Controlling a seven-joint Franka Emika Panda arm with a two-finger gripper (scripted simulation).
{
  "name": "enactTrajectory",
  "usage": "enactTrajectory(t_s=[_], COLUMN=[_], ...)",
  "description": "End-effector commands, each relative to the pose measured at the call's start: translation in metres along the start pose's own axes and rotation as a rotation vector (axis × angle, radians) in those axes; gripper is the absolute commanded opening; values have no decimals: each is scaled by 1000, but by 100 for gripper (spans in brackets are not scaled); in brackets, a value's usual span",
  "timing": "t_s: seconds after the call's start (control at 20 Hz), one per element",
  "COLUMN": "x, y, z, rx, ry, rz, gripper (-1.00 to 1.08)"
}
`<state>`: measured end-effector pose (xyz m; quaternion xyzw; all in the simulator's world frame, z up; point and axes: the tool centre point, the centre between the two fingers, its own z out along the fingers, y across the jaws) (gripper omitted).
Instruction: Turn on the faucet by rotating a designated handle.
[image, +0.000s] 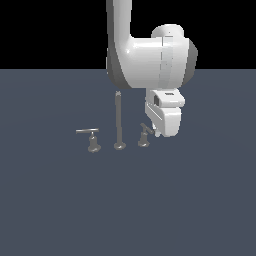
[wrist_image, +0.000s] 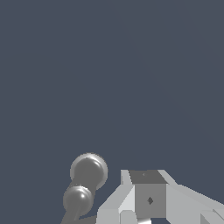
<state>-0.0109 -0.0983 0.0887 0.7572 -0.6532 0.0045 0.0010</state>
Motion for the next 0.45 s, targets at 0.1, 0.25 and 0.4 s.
enactTrajectory(t_s=[0.1, 0.25, 0.4], x=[-21, -43, -58], y=[-3, -6, -8], z=[0, 0, -1], rx=[-2, -3, -4], ry=[-3, -6, -8], rz=[-9, -18, -24], gripper=[-100, -100, -100])
